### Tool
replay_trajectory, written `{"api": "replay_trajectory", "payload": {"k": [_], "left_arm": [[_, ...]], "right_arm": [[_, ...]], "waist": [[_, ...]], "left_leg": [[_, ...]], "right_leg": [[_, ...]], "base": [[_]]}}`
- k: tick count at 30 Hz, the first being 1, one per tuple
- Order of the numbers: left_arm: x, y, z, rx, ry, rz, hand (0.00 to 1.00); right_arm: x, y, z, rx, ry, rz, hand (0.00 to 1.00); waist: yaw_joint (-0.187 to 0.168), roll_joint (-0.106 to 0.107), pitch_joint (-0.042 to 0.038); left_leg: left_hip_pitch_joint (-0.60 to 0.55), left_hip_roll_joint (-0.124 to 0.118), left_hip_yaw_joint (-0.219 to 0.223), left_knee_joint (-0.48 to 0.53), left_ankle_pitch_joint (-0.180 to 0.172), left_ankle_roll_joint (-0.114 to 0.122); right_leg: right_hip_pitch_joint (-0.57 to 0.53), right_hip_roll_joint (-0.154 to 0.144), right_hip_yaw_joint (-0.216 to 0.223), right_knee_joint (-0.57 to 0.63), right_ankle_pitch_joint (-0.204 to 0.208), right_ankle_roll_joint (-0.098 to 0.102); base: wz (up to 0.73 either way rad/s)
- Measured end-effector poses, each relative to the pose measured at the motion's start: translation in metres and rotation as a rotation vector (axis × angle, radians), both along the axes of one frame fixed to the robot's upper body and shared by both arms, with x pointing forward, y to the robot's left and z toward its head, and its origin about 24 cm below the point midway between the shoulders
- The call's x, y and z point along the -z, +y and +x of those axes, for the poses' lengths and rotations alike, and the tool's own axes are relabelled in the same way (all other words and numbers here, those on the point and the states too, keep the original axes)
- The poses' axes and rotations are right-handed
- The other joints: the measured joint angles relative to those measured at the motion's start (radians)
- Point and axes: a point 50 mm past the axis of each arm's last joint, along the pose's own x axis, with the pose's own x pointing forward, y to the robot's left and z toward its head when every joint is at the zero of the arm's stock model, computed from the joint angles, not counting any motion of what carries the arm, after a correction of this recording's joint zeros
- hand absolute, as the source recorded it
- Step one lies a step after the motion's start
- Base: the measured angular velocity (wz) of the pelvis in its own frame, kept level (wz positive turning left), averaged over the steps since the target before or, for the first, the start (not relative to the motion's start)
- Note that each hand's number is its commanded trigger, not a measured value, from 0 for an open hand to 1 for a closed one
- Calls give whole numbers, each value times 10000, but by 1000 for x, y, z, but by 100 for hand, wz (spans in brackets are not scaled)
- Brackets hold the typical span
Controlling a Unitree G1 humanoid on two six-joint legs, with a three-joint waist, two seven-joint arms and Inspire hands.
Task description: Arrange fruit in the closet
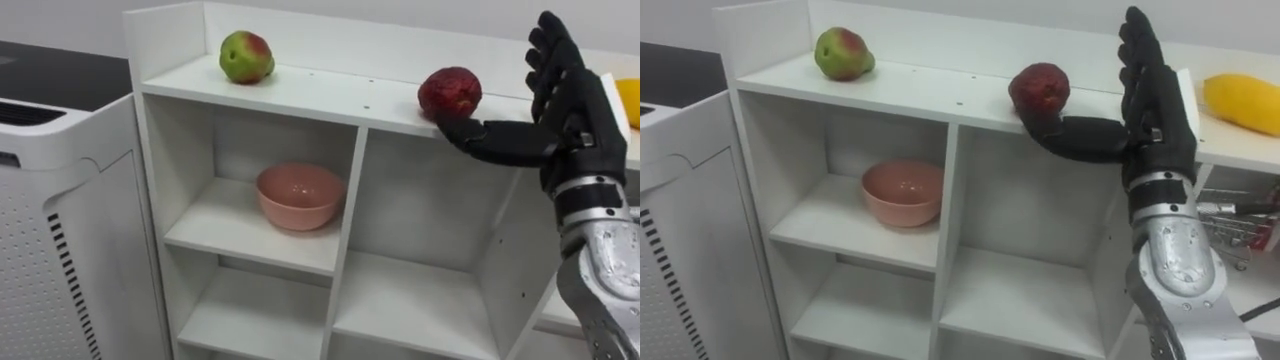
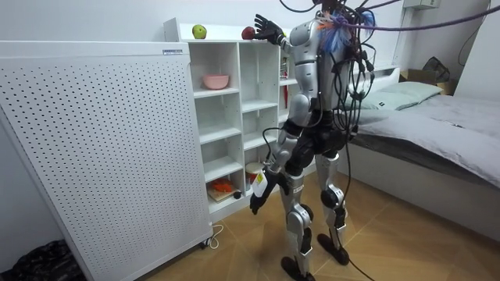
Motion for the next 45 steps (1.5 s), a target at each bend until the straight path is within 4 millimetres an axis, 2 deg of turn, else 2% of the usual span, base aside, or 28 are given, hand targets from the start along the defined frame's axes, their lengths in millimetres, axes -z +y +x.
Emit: {"api": "replay_trajectory", "payload": {"k": [4, 8, 14, 15, 16, 19, 26, 32, 39, 45], "left_arm": [[0, 1, 2, -32, -60, -14, 0], [0, 0, 3, -22, -64, -58, 0], [1, 1, 1, -18, 118, -174, 0], [1, 1, 0, -17, 139, -166, 0], [1, 1, 0, 29, 164, -140, 0], [-1, 5, 3, 78, 119, -39, 0], [-4, 16, 3, 70, 183, 240, 0], [-5, 17, 4, -6, 228, 303, 0], [-5, 18, 4, -60, 285, 323, 0], [-5, 17, 5, -61, 306, 253, 0]], "right_arm": [[0, -1, 0, -16, 43, -178, 0], [0, 0, 1, -173, 81, -268, 0], [-8, 2, 19, -434, 388, -282, 0], [-10, 3, 23, -484, 488, -407, 47], [-11, 2, 27, -492, 627, -617, 100], [-12, 0, 35, -488, 998, -990, 100], [-6, -8, 41, -736, 1793, -1937, 100], [-4, -11, 44, -879, 2111, -1961, 100], [-9, -21, 42, -620, 2053, -2146, 100], [-10, -21, 42, -803, 2013, -1841, 100]], "waist": [[162, -132, 43], [293, -207, 38], [292, -202, 40], [276, -202, 40], [266, -208, 37], [251, -259, 1], [317, -397, -85], [333, -524, -37], [502, -520, -12], [484, -502, 6]], "left_leg": [[40, 0, -4, -13, 0, 0], [24, 2, -5, -12, 0, 0], [17, 2, -46, -4, 0, 0], [7, 2, -52, 3, 0, 0], [-22, 0, -78, 16, 0, -1], [-132, -6, -120, 139, 4, -7], [-147, -7, -194, 189, 36, -55], [-169, -9, -199, 234, 41, -63], [-166, -21, -288, 211, 41, -63], [-170, -24, -300, 198, 40, -63]], "right_leg": [[3, 0, 27, 2, 0, 0], [-11, 0, 7, 1, 0, 0], [4, -1, -15, -1, 0, 0], [5, -2, -50, -1, 0, 0], [-1, -6, -92, -1, 0, 0], [-1, -14, -261, -1, 0, 0], [50, -5, -264, -2, 0, -1], [51, -3, -266, 0, 2, -3], [70, -4, -264, -1, 2, -3], [69, -5, -257, -1, 2, -3]], "base": [[-3], [-2], [0], [5], [6], [8], [3], [0], [3], [0]]}}
